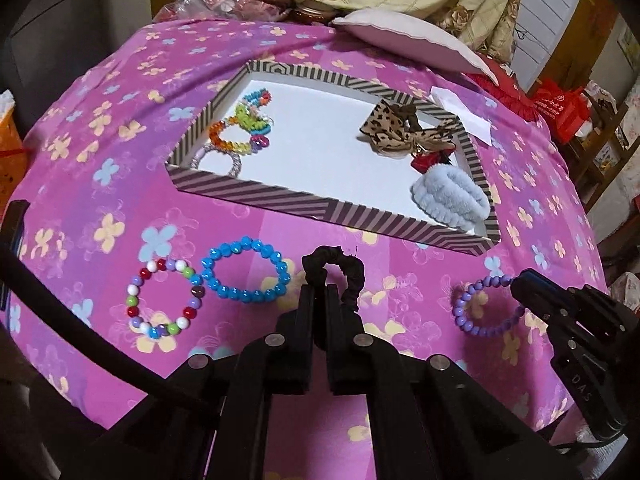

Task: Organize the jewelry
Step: 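Grasp the black scrunchie with the left tool while the right tool grasps the purple bead bracelet, then lower the purple bracelet into the box and open the right tool while the left tool holds the black scrunchie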

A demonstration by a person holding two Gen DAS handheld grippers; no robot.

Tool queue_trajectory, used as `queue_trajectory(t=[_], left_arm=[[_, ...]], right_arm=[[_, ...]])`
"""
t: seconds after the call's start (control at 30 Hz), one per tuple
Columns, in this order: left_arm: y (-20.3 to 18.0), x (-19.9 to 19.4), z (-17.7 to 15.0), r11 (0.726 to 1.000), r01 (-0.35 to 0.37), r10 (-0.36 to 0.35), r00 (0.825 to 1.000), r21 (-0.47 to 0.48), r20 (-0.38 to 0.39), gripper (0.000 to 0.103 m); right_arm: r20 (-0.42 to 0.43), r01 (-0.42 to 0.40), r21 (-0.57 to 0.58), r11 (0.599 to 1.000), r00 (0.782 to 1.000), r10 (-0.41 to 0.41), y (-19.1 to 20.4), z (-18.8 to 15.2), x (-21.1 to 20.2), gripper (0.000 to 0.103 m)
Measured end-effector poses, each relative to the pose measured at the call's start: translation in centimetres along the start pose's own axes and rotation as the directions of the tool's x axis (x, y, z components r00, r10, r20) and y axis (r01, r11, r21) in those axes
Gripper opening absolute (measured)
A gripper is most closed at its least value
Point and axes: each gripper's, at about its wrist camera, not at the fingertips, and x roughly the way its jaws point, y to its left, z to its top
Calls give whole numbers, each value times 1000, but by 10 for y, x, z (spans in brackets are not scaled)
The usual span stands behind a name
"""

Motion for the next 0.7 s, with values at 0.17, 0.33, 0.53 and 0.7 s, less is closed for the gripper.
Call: queue_trajectory(t=[0.17,0.33,0.53,0.7], left_arm=[[2,-6,1,1000,-16,16,1000,6,20,23],[2,-11,1,1000,-27,26,999,14,37,23],[2,-17,2,999,-34,32,998,21,54,23],[5,-21,5,999,-42,41,997,23,65,23]], right_arm=[[5,5,-10,1000,1000,-5,4,3,-4,10],[15,9,-21,1000,1000,-9,8,8,-9,10],[24,10,-45,999,1000,-8,16,15,-15,10],[35,7,-55,998,999,-6,20,24,-18,10]])
